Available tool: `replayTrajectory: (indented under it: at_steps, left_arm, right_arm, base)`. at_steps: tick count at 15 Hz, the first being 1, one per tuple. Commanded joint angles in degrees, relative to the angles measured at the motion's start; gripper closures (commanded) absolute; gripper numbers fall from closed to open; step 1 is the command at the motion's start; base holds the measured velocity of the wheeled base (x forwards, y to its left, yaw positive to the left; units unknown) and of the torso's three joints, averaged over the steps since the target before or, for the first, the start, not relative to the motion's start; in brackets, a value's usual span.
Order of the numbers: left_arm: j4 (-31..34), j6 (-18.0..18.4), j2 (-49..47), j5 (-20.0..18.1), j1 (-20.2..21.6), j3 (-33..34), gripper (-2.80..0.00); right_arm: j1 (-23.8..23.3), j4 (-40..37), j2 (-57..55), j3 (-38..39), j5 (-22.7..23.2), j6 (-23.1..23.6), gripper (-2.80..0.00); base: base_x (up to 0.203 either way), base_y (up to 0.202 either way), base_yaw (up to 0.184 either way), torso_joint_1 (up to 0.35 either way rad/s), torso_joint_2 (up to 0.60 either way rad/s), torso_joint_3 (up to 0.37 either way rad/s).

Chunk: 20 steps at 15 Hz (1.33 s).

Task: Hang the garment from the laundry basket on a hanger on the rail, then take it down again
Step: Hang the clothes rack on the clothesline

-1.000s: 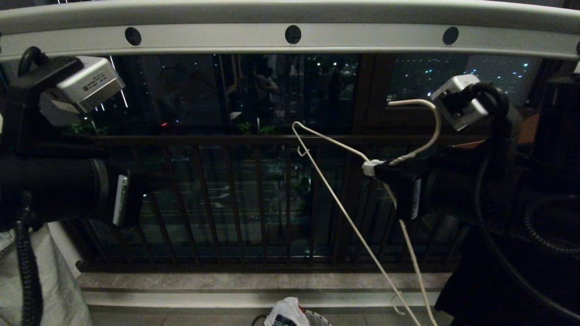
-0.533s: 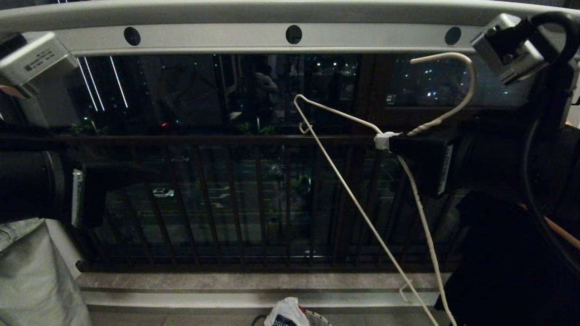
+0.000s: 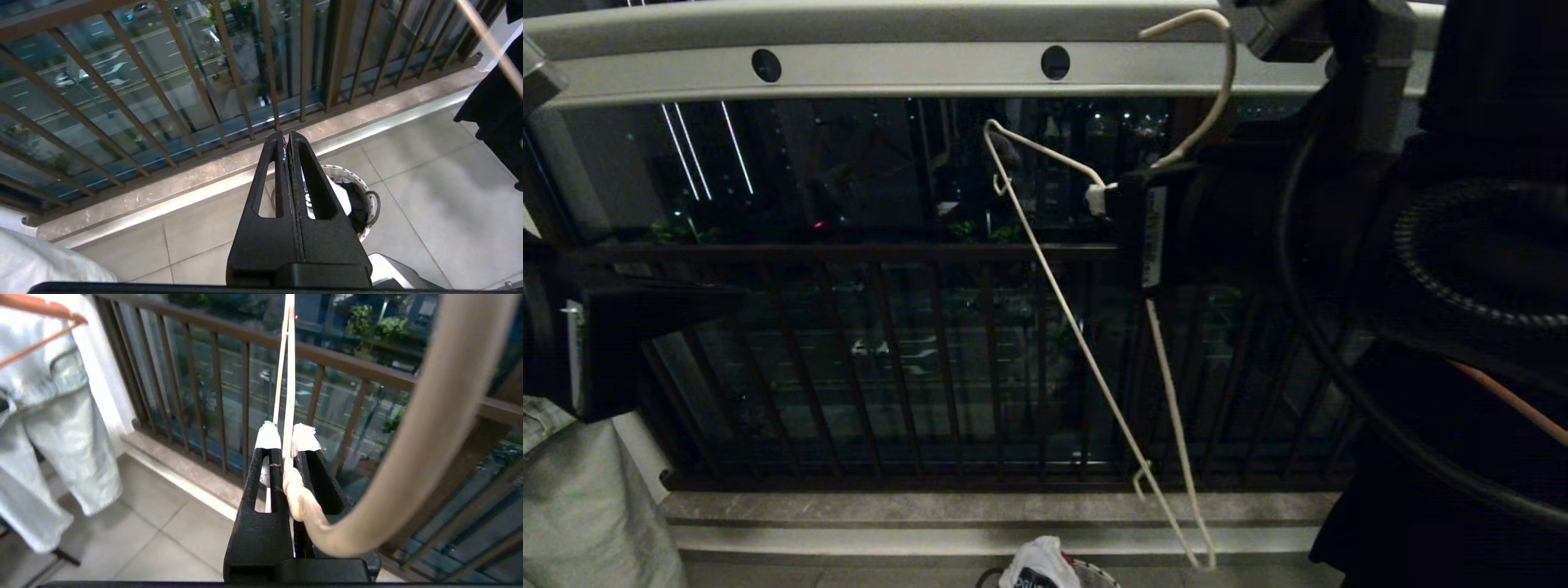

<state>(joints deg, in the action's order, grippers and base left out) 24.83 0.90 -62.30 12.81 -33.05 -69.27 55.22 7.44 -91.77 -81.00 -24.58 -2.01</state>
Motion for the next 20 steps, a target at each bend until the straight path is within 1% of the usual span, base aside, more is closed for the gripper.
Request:
replayTrajectory:
  at_steps: [1,4,10,14,20]
  left_arm:
    - [0.13,-0.02,0.03,0.11,0.00,0.02,0.00]
    - [0.10,-0.01,0.16,0.11,0.00,0.02,0.00]
    - [0.13,0.06,0.69,0.20,0.00,0.02,0.00]
    - [-0.13,0.15,0.86,0.20,0.00,-0.07,0.00]
    - [-0.21,1.21,2.35,0.03,-0.09,0.02,0.00]
  right_arm:
    - [0.65,-0.07,-5.62,-4.61,-0.54,-0.01,0.00]
    - [0.33,0.02,-8.20,-6.56,-1.16,0.08,0.00]
    - [-3.26,-0.32,-11.31,-10.32,-1.26,0.43,0.00]
    - [-5.02,-0.32,-14.79,-14.96,-1.25,3.46,0.00]
    - [-5.91,-0.37,-17.36,-18.34,-1.25,7.02,0.00]
  base:
    - [0.000,0.000,0.000,0.000,0.00,0.000]
    - [0.000,0.000,0.000,0.000,0.00,0.000]
    - [0.000,0.000,0.000,0.000,0.00,0.000]
    - [0.000,0.000,0.000,0.000,0.00,0.000]
    - [0.000,0.000,0.000,0.000,0.00,0.000]
